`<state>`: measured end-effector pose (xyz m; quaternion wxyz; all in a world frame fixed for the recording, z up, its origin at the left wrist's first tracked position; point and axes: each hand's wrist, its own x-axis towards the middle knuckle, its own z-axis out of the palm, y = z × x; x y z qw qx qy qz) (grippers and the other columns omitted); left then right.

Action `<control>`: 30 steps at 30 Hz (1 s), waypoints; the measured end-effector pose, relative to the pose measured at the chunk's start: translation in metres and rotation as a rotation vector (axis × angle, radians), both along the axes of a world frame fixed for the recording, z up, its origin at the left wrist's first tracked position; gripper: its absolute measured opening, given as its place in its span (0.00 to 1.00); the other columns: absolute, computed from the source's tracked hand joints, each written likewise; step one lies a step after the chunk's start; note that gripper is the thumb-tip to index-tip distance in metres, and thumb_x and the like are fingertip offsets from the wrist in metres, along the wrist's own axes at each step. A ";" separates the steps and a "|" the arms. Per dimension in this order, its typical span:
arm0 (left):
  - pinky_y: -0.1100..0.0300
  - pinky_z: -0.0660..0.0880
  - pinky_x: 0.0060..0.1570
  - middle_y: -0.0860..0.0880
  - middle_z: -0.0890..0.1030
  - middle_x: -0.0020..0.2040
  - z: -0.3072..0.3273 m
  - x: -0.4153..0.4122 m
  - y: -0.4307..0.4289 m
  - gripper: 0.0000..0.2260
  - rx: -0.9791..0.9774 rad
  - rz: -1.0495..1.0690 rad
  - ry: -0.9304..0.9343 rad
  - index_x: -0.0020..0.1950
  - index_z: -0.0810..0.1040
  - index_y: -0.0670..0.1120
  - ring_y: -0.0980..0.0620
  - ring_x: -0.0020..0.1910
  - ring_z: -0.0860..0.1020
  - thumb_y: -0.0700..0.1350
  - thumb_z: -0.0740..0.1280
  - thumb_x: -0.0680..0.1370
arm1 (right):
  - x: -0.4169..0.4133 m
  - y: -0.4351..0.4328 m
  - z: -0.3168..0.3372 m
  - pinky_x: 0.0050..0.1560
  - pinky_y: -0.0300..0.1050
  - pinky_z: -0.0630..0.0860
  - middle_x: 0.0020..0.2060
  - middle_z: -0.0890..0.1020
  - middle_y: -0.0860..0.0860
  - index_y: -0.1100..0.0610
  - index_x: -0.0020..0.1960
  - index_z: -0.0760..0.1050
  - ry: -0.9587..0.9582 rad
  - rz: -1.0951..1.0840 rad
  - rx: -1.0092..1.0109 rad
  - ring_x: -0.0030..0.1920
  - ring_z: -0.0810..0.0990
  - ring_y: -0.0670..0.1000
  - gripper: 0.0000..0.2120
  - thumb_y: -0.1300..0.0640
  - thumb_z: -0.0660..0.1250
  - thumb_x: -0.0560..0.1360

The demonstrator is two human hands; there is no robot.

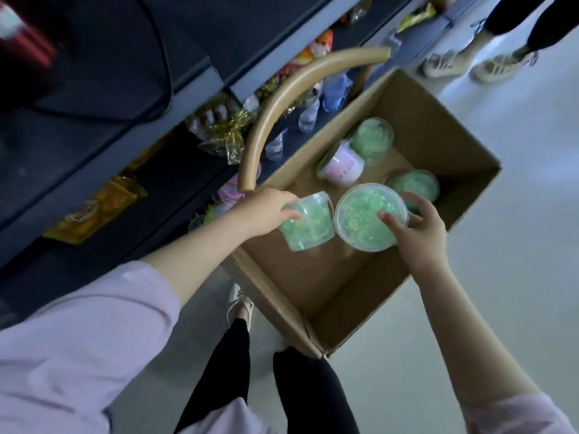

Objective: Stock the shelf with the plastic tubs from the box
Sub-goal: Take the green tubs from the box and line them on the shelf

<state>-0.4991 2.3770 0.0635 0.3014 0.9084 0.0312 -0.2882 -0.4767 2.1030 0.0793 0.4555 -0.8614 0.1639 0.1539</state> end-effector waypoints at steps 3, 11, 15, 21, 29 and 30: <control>0.55 0.73 0.53 0.48 0.79 0.61 0.073 0.000 -0.011 0.19 -0.012 0.035 -0.070 0.68 0.74 0.51 0.49 0.58 0.75 0.55 0.63 0.79 | 0.022 -0.009 0.081 0.46 0.56 0.82 0.48 0.85 0.50 0.46 0.59 0.78 -0.098 0.077 0.105 0.48 0.84 0.49 0.27 0.38 0.74 0.63; 0.61 0.70 0.50 0.49 0.80 0.60 0.297 -0.057 0.001 0.16 0.020 0.254 -0.483 0.65 0.76 0.49 0.52 0.57 0.77 0.51 0.65 0.78 | 0.038 0.020 0.308 0.36 0.50 0.83 0.38 0.85 0.40 0.34 0.46 0.81 -0.431 0.352 0.273 0.37 0.85 0.45 0.09 0.37 0.72 0.66; 0.69 0.70 0.41 0.55 0.81 0.49 0.393 -0.106 0.037 0.10 0.084 0.320 -0.649 0.57 0.78 0.53 0.60 0.46 0.78 0.53 0.63 0.79 | 0.031 0.058 0.398 0.30 0.43 0.80 0.36 0.85 0.45 0.43 0.50 0.83 -0.527 0.411 0.352 0.32 0.84 0.47 0.17 0.37 0.72 0.65; 0.66 0.72 0.42 0.57 0.81 0.44 0.495 -0.188 0.102 0.08 0.209 0.449 -0.930 0.53 0.78 0.52 0.64 0.43 0.77 0.53 0.62 0.79 | 0.001 0.143 0.478 0.31 0.43 0.79 0.37 0.85 0.46 0.46 0.48 0.84 -0.610 0.527 0.470 0.34 0.83 0.48 0.13 0.41 0.74 0.68; 0.58 0.70 0.56 0.53 0.78 0.63 0.535 -0.276 0.207 0.15 0.505 0.532 -1.043 0.66 0.74 0.52 0.53 0.60 0.74 0.52 0.62 0.80 | -0.060 0.269 0.499 0.28 0.40 0.78 0.40 0.84 0.53 0.52 0.48 0.83 -0.511 0.594 0.623 0.29 0.83 0.48 0.11 0.46 0.73 0.72; 0.56 0.71 0.58 0.52 0.77 0.64 0.534 -0.282 0.218 0.16 0.538 0.536 -1.028 0.67 0.73 0.52 0.51 0.61 0.74 0.53 0.61 0.80 | -0.065 0.283 0.498 0.29 0.40 0.78 0.39 0.84 0.54 0.54 0.50 0.83 -0.495 0.584 0.622 0.29 0.83 0.50 0.14 0.46 0.73 0.72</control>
